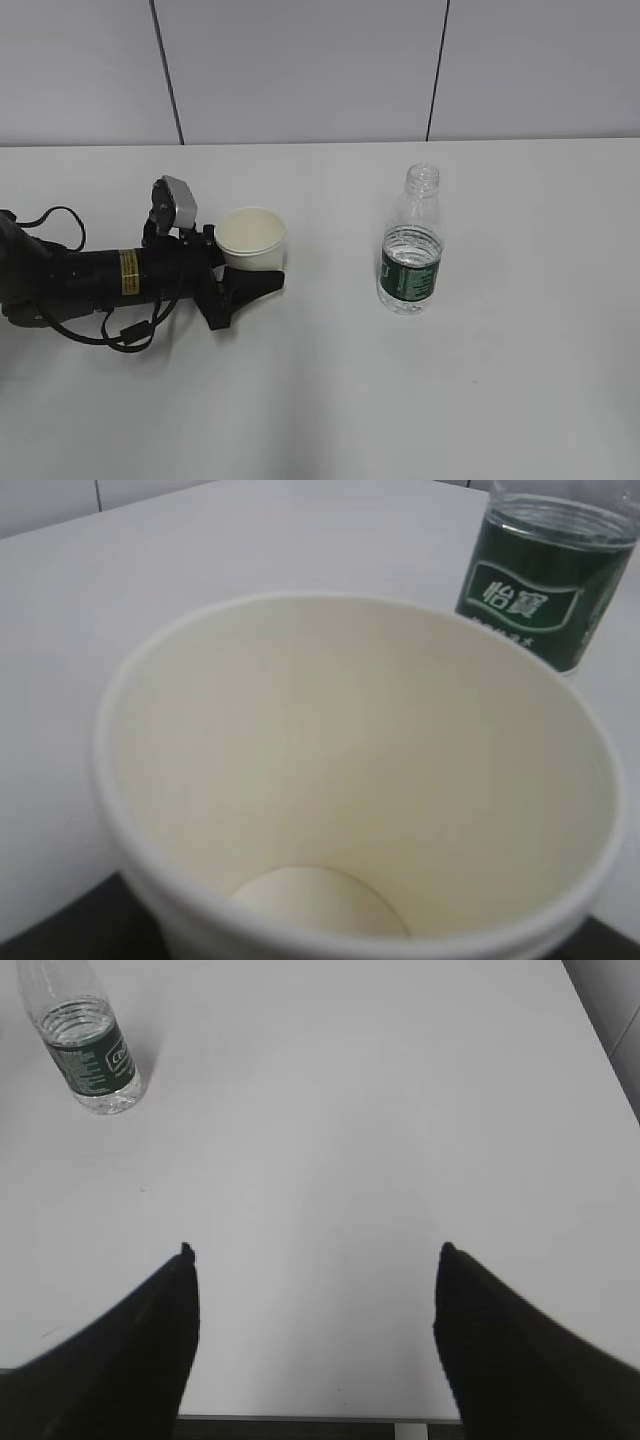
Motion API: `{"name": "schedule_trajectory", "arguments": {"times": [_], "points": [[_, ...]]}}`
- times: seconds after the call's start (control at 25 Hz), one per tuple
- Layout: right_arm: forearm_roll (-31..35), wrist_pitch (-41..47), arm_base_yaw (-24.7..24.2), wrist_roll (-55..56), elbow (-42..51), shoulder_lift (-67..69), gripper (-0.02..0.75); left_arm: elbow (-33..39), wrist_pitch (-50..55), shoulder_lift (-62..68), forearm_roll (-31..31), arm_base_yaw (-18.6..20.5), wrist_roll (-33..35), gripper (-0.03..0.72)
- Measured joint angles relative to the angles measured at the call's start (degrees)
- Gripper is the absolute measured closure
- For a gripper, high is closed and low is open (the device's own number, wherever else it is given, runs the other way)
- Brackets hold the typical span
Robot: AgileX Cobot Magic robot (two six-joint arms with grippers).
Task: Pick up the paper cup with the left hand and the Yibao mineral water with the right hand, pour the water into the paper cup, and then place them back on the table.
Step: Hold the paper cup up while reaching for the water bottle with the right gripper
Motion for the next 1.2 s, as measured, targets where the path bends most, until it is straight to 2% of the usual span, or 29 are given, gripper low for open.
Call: {"name": "schedule_trajectory", "arguments": {"times": [0.28, 0.68, 1.2], "points": [[0.0, 0.0, 0.0, 0.0, 0.0, 0.0, 0.17, 0.0, -0.1, -0.5, 2.7, 0.0, 0.0, 0.249], [0.0, 0.0, 0.0, 0.0, 0.0, 0.0, 0.17, 0.0, -0.1, -3.0, 12.1, 0.7, -3.1, 0.249], [0.0, 0.0, 0.0, 0.0, 0.0, 0.0, 0.17, 1.6, -0.5, -5.7, 18.7, 3.9, -5.2, 0.249]]}}
